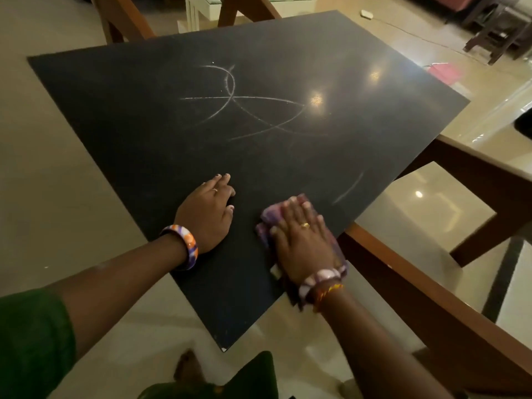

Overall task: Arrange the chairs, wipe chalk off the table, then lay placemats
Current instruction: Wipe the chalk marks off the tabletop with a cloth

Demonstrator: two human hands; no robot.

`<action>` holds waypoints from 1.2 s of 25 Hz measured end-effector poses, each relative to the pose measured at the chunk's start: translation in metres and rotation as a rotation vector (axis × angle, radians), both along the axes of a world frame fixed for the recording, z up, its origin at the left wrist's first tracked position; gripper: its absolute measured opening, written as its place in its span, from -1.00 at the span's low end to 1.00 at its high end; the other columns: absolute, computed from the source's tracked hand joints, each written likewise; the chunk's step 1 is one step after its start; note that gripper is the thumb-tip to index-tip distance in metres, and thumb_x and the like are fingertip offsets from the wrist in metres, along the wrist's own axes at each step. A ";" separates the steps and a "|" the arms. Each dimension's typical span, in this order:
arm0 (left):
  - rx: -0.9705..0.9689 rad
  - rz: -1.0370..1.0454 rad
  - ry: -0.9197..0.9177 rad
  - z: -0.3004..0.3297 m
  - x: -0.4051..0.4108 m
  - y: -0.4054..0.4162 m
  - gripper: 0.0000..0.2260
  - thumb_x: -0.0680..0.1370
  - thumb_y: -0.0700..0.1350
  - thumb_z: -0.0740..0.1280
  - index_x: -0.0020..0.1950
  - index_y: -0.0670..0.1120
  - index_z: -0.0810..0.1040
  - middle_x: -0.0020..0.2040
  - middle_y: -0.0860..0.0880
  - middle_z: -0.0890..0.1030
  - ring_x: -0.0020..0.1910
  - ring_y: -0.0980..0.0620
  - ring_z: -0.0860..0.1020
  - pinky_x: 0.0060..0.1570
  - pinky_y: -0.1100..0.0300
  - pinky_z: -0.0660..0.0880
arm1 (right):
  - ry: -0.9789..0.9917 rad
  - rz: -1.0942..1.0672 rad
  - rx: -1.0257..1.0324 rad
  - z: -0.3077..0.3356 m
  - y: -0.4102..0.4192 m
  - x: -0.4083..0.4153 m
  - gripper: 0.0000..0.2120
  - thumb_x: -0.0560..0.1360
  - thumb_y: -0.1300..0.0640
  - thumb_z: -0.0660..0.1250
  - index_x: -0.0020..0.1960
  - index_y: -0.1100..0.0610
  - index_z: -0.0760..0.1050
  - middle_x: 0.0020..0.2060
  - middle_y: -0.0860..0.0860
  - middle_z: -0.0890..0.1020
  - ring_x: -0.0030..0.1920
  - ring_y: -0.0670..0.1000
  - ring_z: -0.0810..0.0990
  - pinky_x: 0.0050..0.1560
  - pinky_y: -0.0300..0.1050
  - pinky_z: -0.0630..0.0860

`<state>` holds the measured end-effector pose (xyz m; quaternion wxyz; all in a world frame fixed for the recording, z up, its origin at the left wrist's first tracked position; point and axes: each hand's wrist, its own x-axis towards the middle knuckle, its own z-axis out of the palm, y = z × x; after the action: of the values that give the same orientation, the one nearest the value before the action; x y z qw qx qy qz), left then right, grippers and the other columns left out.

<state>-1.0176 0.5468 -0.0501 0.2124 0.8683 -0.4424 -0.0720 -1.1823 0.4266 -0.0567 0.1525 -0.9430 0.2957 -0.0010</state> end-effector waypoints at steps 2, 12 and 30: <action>0.009 0.009 0.024 0.000 0.001 -0.011 -0.67 0.59 -0.11 0.19 0.35 -0.11 0.36 0.52 -0.06 0.15 0.50 0.03 0.08 0.41 0.17 0.11 | 0.032 -0.101 -0.050 -0.001 -0.073 0.014 -0.51 0.61 -0.13 -0.05 0.52 -0.09 0.04 0.53 -0.05 -0.02 0.52 0.03 -0.15 0.49 0.09 -0.12; 0.048 0.072 0.045 -0.002 -0.027 -0.071 -0.64 0.61 -0.10 0.12 0.40 -0.11 0.31 0.53 -0.09 0.06 0.51 -0.01 0.01 0.43 0.15 0.02 | 0.032 0.084 -0.021 -0.004 -0.060 0.019 -0.45 0.60 -0.16 -0.03 0.53 -0.05 -0.04 0.52 -0.05 -0.11 0.51 0.01 -0.21 0.49 0.08 -0.23; -0.008 0.310 -0.007 -0.005 -0.030 -0.152 -0.73 0.56 -0.23 0.20 0.25 -0.19 0.47 0.45 -0.13 0.29 0.46 -0.06 0.20 0.37 0.07 0.20 | 0.003 0.444 -0.041 0.006 -0.178 0.032 -0.47 0.62 -0.12 -0.09 0.54 0.02 -0.08 0.54 -0.03 -0.08 0.52 0.00 -0.20 0.44 -0.03 -0.30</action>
<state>-1.0480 0.3943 -0.0552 0.2228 0.9256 -0.3041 -0.0337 -1.1506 0.2483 -0.0511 0.1292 -0.9879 0.0809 0.0278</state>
